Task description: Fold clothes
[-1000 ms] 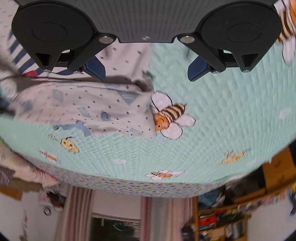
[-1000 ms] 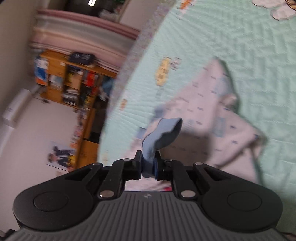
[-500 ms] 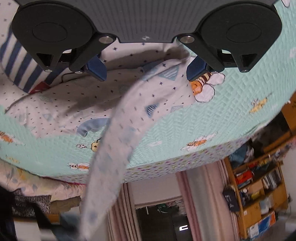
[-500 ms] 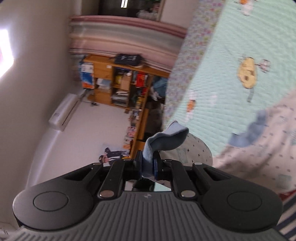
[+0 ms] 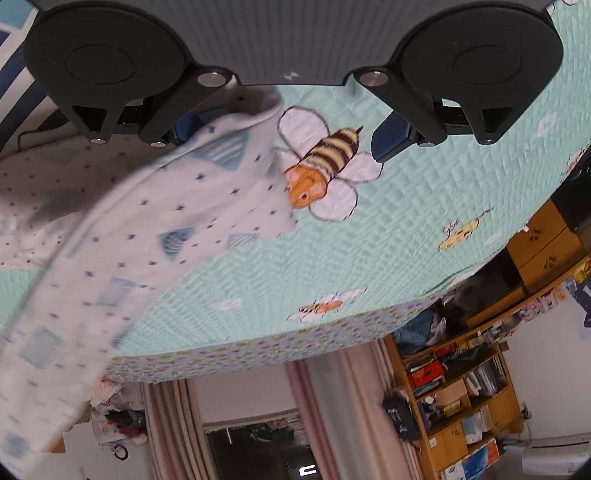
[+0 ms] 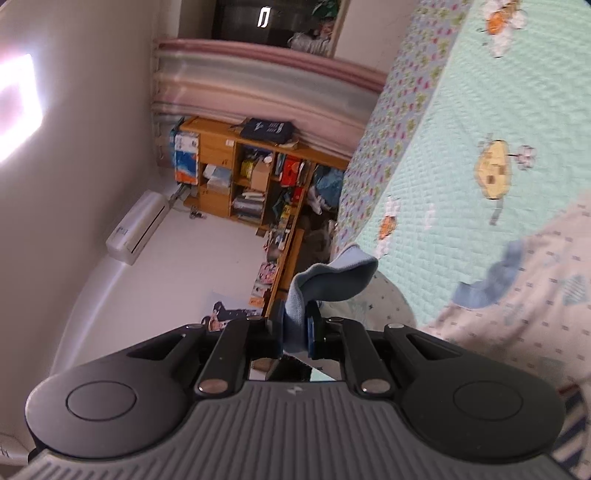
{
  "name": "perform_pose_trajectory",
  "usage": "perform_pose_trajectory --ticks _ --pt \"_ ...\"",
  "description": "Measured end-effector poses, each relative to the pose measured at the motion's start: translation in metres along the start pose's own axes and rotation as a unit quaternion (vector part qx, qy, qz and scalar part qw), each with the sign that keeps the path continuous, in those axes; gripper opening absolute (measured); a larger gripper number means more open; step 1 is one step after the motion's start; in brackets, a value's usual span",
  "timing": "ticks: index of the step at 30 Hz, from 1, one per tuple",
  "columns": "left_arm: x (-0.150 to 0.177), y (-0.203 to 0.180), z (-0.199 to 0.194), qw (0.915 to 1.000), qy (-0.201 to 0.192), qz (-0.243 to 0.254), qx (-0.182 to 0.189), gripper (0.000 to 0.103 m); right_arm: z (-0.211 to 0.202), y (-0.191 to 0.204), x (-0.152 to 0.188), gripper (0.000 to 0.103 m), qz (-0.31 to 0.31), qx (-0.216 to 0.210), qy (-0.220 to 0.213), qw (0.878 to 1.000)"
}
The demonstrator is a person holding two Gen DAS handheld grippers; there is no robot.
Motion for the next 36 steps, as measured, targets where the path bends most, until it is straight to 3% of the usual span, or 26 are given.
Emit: perform_pose_trajectory --ticks 4,8,11,15,21,28,32,34,36 --pt "0.004 0.002 0.001 0.9999 0.009 0.007 -0.005 0.093 -0.036 -0.028 0.025 0.012 0.006 0.040 -0.017 0.999" --pt "0.005 0.007 0.005 0.9995 0.026 0.002 -0.016 0.096 -0.050 -0.079 0.052 0.012 -0.010 0.173 0.007 0.985" --pt "0.005 0.010 0.006 0.9989 0.035 0.004 -0.030 0.097 -0.052 -0.108 0.065 0.011 -0.007 0.221 0.024 0.975" --pt "0.004 0.018 0.008 0.9982 0.042 0.011 -0.041 0.100 -0.051 -0.104 0.067 0.010 -0.027 0.224 0.028 0.974" --pt "0.008 0.029 0.002 0.9981 0.056 0.003 -0.025 0.100 -0.052 -0.103 0.068 0.016 -0.033 0.225 0.035 0.973" --pt "0.008 0.045 -0.011 0.9974 0.070 -0.016 0.000 0.100 -0.051 -0.099 0.068 0.038 -0.028 0.209 0.036 0.977" --pt "0.003 0.052 -0.032 0.9973 0.056 -0.045 0.016 0.099 -0.049 -0.102 0.067 0.037 -0.018 0.200 0.032 0.979" --pt "-0.004 0.053 -0.044 0.9965 0.041 -0.063 0.035 0.099 -0.049 -0.097 0.069 0.024 -0.039 0.212 0.032 0.976" --pt "-0.015 0.049 -0.049 0.9943 0.025 -0.080 0.066 0.099 -0.047 -0.089 0.068 0.017 -0.071 0.222 0.033 0.972"
Point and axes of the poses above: each gripper's, at about its wrist camera, not at the fingertips, and z roughly the way its jaws point, y to its left, x to its underside, the point moved 1 cm from there along z, roughly the way its jaws point, and after that the axes turned 7 degrees about -z, right-handed, at the moved point
